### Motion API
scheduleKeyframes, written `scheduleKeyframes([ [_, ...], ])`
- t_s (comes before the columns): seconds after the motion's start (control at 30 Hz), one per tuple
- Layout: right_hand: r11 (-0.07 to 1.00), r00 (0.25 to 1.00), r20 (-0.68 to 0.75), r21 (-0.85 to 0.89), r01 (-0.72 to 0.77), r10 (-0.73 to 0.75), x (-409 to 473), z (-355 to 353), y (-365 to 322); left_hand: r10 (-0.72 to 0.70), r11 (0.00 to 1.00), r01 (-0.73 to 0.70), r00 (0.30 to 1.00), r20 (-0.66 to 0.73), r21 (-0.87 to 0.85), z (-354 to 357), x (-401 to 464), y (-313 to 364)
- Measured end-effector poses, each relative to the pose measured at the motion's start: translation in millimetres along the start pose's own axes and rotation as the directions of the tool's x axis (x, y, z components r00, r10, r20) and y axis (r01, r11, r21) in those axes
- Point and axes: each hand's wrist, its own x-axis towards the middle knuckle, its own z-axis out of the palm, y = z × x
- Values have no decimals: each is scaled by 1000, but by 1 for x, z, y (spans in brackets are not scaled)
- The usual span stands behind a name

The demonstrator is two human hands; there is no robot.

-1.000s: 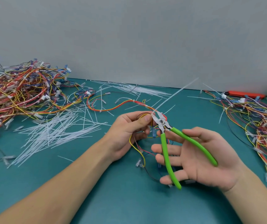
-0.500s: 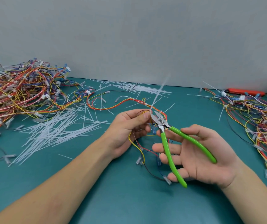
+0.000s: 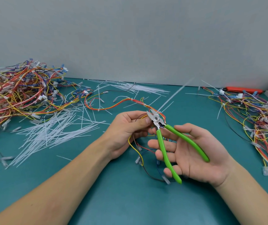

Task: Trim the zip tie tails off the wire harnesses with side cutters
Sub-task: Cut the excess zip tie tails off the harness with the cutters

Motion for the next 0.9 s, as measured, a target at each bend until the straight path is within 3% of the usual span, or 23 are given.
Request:
scheduleKeyframes([
  [0.3, 1000, 1000, 13, -4, -5, 5, 1, 0, 0, -4, 1000, 4, 1000, -16, 16, 2, -1, 1],
  [0.6, 996, 994, -98, -84, 39, -47, 5, 3, 3, -14, 1000, 14, 999, -44, 15, 2, 1, 2],
  [0.9, 990, 992, -105, -129, 55, -69, 5, 4, 4, -19, 999, 20, 998, -53, 24, 3, 1, 3],
])
